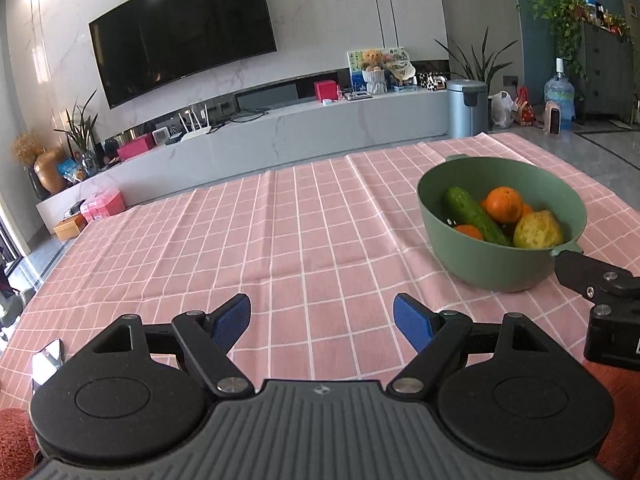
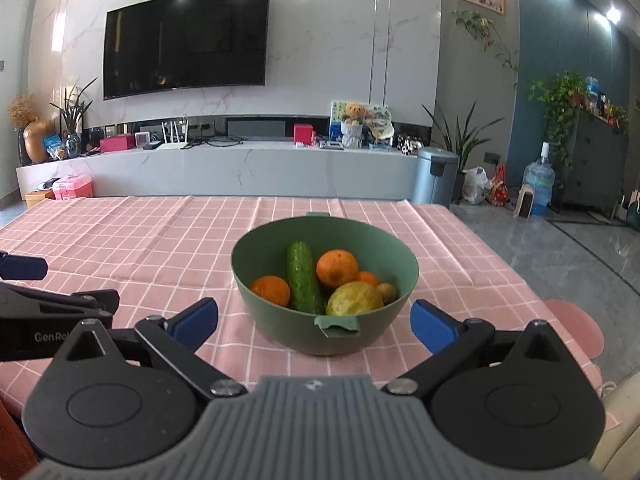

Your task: Organize fruits

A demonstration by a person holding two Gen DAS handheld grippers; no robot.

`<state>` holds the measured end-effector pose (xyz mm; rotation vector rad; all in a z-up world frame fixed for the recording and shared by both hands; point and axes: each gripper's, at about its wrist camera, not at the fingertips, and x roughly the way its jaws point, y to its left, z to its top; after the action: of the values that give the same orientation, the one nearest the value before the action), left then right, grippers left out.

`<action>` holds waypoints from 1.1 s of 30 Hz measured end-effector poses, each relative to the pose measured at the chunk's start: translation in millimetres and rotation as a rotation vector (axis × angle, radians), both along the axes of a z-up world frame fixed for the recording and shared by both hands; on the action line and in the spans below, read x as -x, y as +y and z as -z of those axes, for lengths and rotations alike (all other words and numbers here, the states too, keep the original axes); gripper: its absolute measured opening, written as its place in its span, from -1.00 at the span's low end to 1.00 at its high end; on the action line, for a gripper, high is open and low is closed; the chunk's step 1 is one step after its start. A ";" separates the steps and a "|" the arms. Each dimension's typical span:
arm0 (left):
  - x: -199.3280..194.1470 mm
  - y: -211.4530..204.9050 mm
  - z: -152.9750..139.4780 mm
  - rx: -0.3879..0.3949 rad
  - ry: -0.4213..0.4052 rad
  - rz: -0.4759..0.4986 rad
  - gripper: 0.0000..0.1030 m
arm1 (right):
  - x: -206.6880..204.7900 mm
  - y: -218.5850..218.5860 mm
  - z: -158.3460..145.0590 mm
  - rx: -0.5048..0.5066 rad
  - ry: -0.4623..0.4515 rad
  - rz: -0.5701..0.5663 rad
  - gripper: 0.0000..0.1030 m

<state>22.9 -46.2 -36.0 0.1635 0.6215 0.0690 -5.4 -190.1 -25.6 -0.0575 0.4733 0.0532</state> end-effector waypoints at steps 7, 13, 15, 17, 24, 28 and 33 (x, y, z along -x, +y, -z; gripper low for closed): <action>0.4 3.5 -0.6 0.010 0.016 -0.008 0.85 | 0.0 1.9 2.9 0.000 0.010 -0.011 0.91; 1.6 4.3 -1.9 0.009 0.018 -0.010 0.85 | -1.6 -0.2 2.7 -0.004 0.013 -0.010 0.91; 0.4 4.7 -2.3 0.014 0.020 -0.012 0.85 | -1.8 -0.3 3.3 -0.005 0.015 -0.009 0.91; 0.9 5.9 -3.4 0.017 0.021 -0.012 0.85 | -3.0 -1.2 3.0 -0.006 0.018 -0.007 0.91; 0.3 6.3 -3.0 0.018 0.021 -0.013 0.85 | -2.6 0.2 4.3 0.001 0.019 -0.006 0.91; 0.3 7.0 -3.5 0.017 0.019 -0.015 0.84 | -2.0 1.0 4.4 0.006 0.017 -0.008 0.91; 0.0 9.0 -5.5 0.026 0.019 -0.022 0.85 | -1.8 1.1 4.5 0.007 0.017 -0.009 0.91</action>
<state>23.0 -37.2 -30.5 0.1328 0.6429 0.0803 -3.6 -189.0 -30.1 -0.0660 0.4901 0.0606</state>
